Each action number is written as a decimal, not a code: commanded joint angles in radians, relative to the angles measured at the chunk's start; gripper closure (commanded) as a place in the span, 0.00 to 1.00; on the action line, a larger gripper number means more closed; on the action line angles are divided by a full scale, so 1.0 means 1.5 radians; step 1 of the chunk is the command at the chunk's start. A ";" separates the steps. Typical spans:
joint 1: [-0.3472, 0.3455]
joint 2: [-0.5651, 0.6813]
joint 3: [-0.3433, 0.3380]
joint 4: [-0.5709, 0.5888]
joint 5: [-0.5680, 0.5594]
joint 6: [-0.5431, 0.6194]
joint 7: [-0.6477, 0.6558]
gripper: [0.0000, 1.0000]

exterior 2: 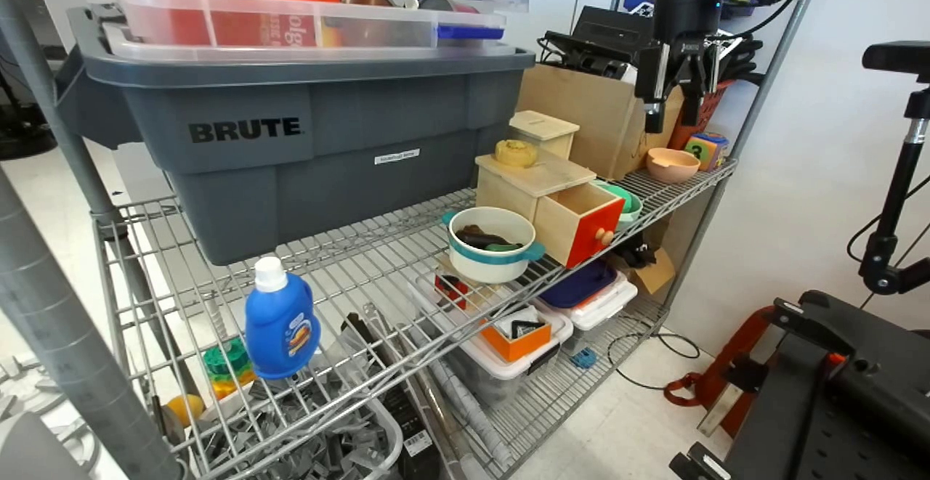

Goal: Pick up the pee plus toy and put it in the drawer

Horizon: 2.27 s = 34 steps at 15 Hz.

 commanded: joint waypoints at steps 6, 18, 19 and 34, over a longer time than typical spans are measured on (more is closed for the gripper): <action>-0.001 0.045 0.002 0.100 -0.004 -0.033 0.001 0.00; -0.044 0.159 -0.010 0.235 -0.003 -0.057 -0.011 0.00; -0.047 0.166 -0.011 0.242 -0.003 -0.057 -0.011 0.00; -0.063 0.301 -0.007 0.351 -0.002 -0.058 -0.009 0.00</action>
